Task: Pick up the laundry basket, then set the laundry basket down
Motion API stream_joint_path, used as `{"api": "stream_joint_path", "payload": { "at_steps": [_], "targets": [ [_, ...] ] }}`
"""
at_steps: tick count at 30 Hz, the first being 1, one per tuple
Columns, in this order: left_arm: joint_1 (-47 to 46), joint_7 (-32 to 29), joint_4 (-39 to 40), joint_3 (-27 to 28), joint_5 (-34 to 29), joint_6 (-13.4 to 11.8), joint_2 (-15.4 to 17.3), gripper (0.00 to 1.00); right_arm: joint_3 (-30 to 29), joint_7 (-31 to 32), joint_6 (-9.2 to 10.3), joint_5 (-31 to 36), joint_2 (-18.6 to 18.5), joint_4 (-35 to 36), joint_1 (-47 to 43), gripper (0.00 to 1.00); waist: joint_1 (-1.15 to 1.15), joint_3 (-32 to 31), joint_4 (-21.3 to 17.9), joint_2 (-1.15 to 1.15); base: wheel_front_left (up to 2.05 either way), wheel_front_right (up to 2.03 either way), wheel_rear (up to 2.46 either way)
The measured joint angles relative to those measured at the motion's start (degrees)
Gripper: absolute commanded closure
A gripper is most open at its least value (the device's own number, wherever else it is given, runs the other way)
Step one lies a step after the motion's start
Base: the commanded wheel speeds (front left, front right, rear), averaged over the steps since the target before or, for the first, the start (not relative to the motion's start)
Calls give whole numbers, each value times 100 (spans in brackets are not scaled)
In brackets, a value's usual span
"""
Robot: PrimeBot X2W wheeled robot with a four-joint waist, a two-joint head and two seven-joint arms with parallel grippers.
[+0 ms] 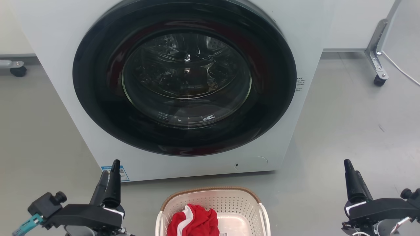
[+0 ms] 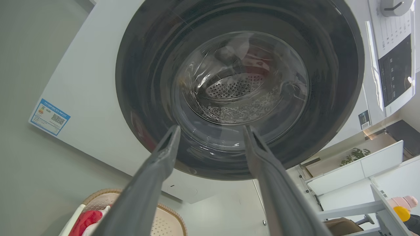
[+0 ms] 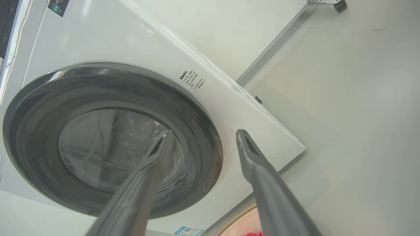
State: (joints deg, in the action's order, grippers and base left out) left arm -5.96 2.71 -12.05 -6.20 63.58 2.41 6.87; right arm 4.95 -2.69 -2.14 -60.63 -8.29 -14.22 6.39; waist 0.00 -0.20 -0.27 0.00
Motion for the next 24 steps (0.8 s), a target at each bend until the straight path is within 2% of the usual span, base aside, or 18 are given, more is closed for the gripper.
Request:
{"api": "stream_joint_path", "payload": {
  "at_steps": [14, 24],
  "targets": [
    [-74, 255, 297, -456, -1406, -250, 241, 0, 415, -267, 232, 1230, -230, 177, 40, 0, 0, -3, -10, 0, 0, 0, 0],
    [-77, 455, 431, -672, -2190, -401, 337, 0, 659, -455, 374, 2035, -350, 224, 47, 0, 0, 0, -17, 0, 0, 0, 0]
  ]
}}
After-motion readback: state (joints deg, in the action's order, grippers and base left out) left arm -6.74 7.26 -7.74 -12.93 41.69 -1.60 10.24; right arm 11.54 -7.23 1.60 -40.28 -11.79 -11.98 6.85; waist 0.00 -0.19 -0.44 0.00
